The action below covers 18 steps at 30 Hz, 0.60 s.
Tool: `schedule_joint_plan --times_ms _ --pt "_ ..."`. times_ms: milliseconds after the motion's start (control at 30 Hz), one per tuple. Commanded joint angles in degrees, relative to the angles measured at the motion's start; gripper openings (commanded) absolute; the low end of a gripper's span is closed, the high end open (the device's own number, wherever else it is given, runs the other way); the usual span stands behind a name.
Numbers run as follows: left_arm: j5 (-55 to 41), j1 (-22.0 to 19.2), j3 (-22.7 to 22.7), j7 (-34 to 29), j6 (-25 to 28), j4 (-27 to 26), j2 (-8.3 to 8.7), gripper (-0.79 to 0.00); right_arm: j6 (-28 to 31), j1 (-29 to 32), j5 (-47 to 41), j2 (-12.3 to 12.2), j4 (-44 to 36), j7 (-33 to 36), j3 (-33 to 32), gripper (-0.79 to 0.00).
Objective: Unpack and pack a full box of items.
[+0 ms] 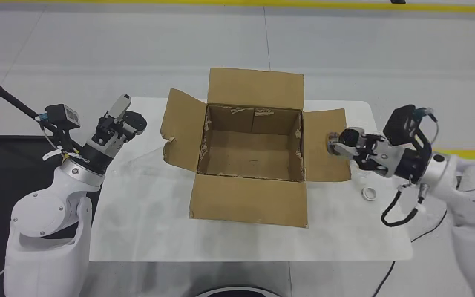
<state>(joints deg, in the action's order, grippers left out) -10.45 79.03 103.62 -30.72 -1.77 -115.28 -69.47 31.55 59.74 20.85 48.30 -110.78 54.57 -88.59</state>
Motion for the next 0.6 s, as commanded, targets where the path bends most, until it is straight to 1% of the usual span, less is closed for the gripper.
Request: schedule_joint_plan --times_ms 0,133,267,400,567 --pt "0.00 0.00 0.00 0.00 0.00 0.00 0.00 0.000 -2.54 -3.98 2.88 0.50 0.14 -0.21 6.06 -0.785" --pt "0.00 0.00 0.00 0.00 0.00 0.00 0.00 0.000 -8.00 -11.73 9.49 2.16 2.08 -0.53 17.92 -0.785" --pt "0.00 0.00 0.00 0.00 0.00 0.00 0.00 0.000 -13.83 -19.63 16.75 4.89 5.69 -1.35 30.77 -0.785" --pt "0.00 0.00 0.00 0.00 0.00 0.00 0.00 0.000 -18.15 -27.25 21.69 8.51 12.00 -2.17 42.23 -0.785" --pt "0.00 0.00 0.00 0.00 0.00 0.00 0.00 0.000 -19.34 -35.76 22.53 14.05 22.85 -2.25 53.92 -0.785"
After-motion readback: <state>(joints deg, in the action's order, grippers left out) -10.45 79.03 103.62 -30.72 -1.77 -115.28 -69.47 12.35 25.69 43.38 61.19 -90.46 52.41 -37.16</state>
